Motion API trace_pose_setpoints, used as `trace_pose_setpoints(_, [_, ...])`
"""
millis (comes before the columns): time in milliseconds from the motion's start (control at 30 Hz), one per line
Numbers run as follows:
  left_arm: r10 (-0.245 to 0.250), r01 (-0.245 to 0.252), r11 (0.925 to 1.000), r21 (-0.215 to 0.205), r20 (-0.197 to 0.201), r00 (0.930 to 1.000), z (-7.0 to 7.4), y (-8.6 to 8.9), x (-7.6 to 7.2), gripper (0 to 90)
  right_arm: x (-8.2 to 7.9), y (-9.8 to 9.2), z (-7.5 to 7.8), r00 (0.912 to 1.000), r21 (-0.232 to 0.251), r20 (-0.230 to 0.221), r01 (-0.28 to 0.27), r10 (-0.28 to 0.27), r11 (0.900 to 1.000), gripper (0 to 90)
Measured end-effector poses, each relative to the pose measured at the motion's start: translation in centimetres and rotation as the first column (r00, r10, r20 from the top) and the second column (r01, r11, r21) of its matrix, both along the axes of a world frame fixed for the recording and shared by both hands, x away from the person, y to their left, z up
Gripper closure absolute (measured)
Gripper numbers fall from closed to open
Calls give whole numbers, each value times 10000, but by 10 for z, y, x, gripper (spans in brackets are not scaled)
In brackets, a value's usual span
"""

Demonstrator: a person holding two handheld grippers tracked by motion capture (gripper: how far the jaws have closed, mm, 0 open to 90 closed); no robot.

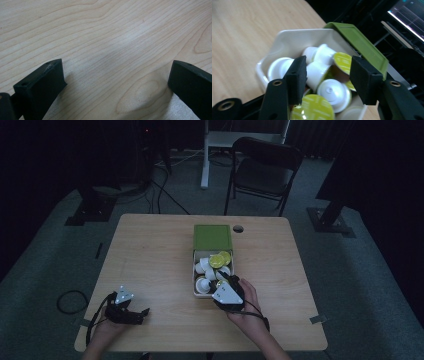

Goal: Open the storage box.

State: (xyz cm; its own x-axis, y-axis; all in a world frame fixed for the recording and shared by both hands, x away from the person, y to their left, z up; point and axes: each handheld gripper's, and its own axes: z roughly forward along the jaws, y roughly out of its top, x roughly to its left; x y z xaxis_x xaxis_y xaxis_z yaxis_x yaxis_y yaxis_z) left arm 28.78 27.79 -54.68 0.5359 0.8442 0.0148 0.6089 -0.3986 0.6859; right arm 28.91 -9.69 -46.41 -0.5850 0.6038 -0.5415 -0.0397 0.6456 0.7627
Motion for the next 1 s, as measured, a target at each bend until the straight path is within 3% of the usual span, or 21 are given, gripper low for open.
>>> trace_pose_setpoints(200, [-1, 1, 10000, 2, 0, 10000, 0, 0, 0, 8, 5, -10, 4, 9992, 642, -318, 248, -228, 9976, 422])
trace_pose_setpoints(233, [0, 0, 10000, 0, 0, 10000, 0, 0, 0, 8, 7, -14, 5, 9973, 1147, -625, 467, -397, 9923, 382])
trace_pose_setpoints(267, [-1, 1, 10000, 2, 1, 10000, 0, 0, 0, 8, 8, -16, 5, 9964, 1355, -723, 543, -448, 9893, 375])
trace_pose_setpoints(367, [1, -1, 10000, -1, 0, 10000, 0, 0, 0, 8, 9, -20, 7, 9951, 1546, -761, 743, -632, 9852, 332])
trace_pose_setpoints(467, [-1, 1, 10000, 3, 1, 10000, 0, 0, 0, 8, 12, -29, 10, 9920, 2157, -947, 1020, -832, 9711, 285])
trace_pose_setpoints(633, [1, -1, 10000, 0, 2, 10000, 0, 0, 0, 8, 13, -37, 13, 9891, 2685, -1146, 1209, -929, 9557, 212])
trace_pose_setpoints(700, [1, -1, 10000, 1, -1, 10000, 0, 0, 0, 8, 14, -40, 13, 9860, 3035, -1281, 1413, -1066, 9423, 194])
trace_pose_setpoints(1000, [12, -12, 10000, -16, 8, 10000, 0, 0, 0, 8, 17, -54, 12, 9764, 3608, -1462, 2023, -1590, 9104, 137])
